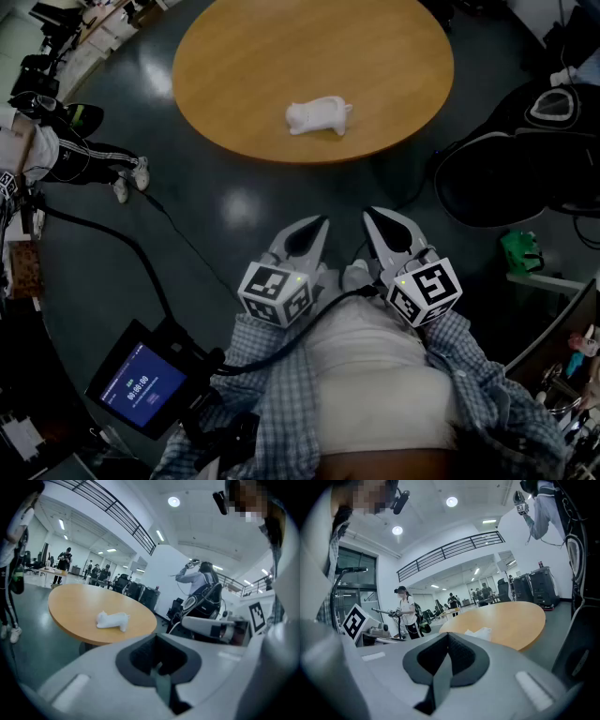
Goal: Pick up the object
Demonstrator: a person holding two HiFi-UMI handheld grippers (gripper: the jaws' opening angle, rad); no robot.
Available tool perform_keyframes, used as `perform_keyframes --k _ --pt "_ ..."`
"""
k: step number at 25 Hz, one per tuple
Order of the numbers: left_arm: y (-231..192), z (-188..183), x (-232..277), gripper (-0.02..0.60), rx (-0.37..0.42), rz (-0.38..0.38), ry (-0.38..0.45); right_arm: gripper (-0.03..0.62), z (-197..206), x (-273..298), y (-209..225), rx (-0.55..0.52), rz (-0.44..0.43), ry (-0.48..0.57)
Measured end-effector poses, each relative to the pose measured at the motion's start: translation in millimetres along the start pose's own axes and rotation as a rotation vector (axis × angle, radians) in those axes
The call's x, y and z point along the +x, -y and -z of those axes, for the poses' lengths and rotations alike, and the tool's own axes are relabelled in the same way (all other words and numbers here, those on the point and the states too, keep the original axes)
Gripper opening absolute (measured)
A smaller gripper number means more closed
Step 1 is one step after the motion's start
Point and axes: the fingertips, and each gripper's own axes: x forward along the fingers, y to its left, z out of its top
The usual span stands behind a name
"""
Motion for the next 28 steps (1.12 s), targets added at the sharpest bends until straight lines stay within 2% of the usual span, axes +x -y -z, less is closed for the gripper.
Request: perform_keyframes --k 20,28 --pt "-3 2 -3 0.003 -0.008 -0.011 0.001 0.006 2 2 0 0.017 0.005 -0.010" --pt "-15 -9 -2 0.003 -0.008 -0.054 0.025 0.006 -2 11 4 0.021 -0.013 -0.005"
